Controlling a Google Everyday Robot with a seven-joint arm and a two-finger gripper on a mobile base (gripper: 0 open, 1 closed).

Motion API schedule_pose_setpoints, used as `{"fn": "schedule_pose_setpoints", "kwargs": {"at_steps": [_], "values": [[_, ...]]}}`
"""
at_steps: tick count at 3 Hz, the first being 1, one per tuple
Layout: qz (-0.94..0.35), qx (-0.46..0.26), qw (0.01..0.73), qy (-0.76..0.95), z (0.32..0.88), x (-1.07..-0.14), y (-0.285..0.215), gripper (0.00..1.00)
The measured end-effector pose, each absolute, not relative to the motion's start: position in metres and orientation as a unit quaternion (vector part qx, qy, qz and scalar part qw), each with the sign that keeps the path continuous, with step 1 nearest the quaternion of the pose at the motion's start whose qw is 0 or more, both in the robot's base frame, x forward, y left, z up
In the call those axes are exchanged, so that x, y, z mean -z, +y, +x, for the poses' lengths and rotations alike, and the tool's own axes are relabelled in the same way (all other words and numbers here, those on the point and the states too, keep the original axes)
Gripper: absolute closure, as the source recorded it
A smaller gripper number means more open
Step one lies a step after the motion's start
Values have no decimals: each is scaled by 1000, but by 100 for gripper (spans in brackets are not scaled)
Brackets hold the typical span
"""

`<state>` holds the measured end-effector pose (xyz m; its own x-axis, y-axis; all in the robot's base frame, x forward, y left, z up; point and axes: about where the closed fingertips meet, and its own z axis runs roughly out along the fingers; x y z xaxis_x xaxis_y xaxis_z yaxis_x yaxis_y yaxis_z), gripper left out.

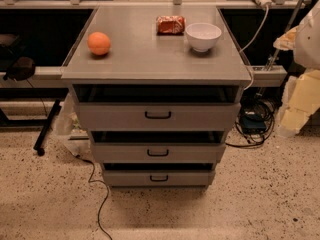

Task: Open middle drawer

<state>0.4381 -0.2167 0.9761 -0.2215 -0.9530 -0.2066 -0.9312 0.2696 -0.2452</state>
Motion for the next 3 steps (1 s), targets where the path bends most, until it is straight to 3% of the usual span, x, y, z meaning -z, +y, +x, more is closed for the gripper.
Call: {"fn": "schedule_pose_setpoints", "kwargs": {"at_steps": [3], "values": [[-579,26,190,793,446,-961,-200,0]]}}
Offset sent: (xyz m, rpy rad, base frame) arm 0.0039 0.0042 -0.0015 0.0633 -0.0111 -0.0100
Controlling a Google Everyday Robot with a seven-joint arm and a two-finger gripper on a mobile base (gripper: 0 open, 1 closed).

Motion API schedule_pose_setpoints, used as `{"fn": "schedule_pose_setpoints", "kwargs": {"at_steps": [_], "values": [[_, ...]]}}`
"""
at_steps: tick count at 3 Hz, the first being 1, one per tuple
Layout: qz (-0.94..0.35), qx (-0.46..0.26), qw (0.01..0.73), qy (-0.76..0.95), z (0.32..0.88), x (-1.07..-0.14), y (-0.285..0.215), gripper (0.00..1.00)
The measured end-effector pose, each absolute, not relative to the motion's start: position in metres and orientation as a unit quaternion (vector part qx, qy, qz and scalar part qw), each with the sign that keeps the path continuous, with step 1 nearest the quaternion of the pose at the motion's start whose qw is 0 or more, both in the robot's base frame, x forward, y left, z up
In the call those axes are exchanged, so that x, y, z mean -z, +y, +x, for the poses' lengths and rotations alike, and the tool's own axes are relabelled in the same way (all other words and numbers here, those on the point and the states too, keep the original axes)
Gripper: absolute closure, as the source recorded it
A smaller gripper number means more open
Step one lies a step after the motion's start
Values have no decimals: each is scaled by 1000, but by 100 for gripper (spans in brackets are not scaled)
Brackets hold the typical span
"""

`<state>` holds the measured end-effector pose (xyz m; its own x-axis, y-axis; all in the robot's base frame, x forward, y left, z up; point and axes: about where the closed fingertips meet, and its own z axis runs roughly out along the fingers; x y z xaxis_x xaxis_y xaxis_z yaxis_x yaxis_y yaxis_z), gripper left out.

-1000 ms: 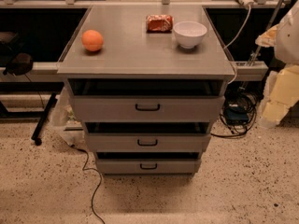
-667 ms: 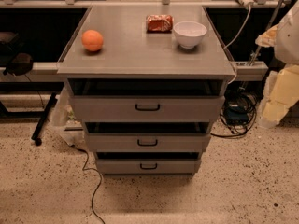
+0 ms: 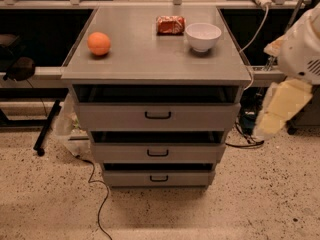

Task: Open middle drawer

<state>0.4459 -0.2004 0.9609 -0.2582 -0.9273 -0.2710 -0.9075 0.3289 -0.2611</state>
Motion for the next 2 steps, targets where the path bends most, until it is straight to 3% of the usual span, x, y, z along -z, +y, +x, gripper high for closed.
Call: {"fn": "schedule_pose_setpoints", "kwargs": {"at_steps": [2], "values": [[-507,-64,261,819,462,-874,-157,0]]}}
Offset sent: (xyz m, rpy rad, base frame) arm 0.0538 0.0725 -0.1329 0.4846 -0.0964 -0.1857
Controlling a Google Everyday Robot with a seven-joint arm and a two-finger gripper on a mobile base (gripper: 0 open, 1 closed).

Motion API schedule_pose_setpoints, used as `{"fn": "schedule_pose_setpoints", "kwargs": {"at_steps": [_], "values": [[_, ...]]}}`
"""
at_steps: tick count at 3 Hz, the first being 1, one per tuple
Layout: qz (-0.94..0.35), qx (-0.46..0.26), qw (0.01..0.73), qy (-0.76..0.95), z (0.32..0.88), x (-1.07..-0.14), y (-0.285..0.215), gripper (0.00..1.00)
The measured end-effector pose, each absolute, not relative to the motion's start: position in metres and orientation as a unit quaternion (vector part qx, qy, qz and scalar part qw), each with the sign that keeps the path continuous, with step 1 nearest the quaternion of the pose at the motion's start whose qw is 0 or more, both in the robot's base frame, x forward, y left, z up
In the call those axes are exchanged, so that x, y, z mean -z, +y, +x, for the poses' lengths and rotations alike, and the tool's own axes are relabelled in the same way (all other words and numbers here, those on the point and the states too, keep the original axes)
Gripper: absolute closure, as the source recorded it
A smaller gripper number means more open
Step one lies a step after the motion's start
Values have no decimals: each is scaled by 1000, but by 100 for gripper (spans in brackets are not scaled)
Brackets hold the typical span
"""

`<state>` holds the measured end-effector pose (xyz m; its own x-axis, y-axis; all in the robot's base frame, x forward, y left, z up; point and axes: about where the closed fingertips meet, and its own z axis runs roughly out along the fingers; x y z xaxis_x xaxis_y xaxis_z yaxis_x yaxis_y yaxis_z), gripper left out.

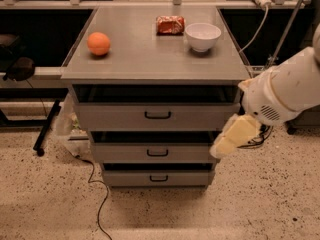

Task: Open middle drawer

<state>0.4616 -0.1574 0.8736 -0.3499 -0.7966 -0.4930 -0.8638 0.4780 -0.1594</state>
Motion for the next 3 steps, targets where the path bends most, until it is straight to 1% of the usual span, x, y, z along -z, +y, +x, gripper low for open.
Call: {"fn": "schedule_pose_setpoints", "kwargs": {"at_steps": [1,2,3], "values": [[-463,-128,303,823,466,-829,-131,0],[-415,-168,337,828,487,-790,-106,19],[-362,-181,364,839,524,-758,-91,42]]}}
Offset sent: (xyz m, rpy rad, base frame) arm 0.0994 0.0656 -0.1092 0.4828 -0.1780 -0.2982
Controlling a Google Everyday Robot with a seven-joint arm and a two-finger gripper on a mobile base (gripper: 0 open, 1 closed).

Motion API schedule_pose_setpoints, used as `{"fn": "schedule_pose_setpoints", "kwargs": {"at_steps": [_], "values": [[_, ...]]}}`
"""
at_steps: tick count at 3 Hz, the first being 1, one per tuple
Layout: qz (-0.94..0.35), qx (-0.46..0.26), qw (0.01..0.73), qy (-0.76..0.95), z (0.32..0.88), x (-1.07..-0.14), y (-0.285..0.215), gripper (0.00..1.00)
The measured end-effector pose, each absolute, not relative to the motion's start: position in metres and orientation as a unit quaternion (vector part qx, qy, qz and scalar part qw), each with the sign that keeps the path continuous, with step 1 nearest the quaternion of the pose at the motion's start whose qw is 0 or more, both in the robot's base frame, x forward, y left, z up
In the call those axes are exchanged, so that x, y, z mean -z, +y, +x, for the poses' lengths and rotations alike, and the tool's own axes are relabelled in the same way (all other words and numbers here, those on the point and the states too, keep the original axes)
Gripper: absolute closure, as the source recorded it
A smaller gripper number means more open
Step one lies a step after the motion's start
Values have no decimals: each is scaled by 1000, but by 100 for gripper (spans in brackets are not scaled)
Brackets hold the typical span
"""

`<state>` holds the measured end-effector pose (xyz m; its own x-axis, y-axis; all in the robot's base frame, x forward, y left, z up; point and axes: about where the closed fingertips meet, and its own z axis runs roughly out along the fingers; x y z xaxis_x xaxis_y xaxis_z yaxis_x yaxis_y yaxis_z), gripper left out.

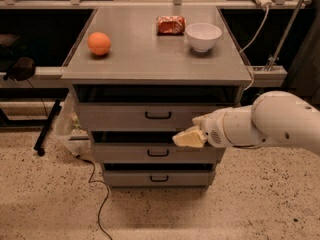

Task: Open middle drawer

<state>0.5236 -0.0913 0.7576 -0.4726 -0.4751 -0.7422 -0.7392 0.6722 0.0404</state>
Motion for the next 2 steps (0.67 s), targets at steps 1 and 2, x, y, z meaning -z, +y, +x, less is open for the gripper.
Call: {"fn": "schedule_pose_setpoints", "kwargs": {"at_steps": [1,2], "values": [[-346,-163,396,835,541,-768,-97,66],[-346,-163,396,835,541,-768,-96,89]]}}
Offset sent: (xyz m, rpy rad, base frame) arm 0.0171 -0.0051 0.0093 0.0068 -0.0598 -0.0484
